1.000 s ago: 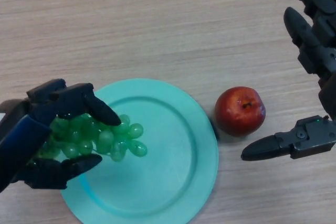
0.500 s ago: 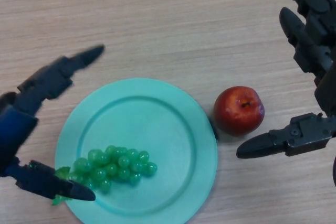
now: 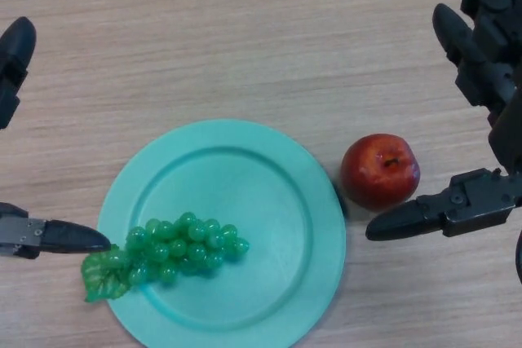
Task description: Pick up the green grapes and place it on the plate
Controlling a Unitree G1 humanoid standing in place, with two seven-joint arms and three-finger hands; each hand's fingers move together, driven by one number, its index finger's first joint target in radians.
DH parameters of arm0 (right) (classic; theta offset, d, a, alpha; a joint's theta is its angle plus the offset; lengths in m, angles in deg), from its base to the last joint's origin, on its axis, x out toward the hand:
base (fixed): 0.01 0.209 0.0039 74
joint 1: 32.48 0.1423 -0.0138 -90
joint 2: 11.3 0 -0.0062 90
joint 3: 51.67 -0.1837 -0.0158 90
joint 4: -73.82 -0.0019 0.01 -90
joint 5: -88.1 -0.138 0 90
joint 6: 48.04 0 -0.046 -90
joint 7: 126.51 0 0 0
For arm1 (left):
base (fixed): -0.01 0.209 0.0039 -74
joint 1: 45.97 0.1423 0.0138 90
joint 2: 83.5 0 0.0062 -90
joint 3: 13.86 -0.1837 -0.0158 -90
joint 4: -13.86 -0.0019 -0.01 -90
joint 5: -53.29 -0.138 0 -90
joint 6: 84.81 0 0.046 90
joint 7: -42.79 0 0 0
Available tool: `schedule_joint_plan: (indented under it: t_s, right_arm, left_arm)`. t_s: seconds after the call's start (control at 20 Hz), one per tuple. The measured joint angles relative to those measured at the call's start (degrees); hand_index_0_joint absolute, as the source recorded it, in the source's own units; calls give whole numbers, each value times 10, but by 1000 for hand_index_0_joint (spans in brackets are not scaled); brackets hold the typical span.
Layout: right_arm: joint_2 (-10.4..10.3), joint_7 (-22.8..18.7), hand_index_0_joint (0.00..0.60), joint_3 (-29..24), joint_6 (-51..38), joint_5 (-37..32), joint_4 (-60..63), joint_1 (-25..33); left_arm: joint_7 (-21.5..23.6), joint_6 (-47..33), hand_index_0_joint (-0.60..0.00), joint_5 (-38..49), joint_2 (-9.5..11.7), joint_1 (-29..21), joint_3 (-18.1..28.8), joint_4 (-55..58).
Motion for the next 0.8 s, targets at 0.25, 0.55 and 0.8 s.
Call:
schedule_joint_plan:
  t_s: [0.25,0.55,0.8]
  right_arm:
    - [-1,5,0,22,0,27,11,8]
    - [-6,10,0,34,0,27,33,25]
    - [-6,18,0,31,0,23,32,29]
  left_arm:
    - [65,4,0,48,22,-7,-2,-25]
    - [70,4,0,-16,37,-29,-5,-44]
    - [69,4,0,-48,43,-38,-21,-44]
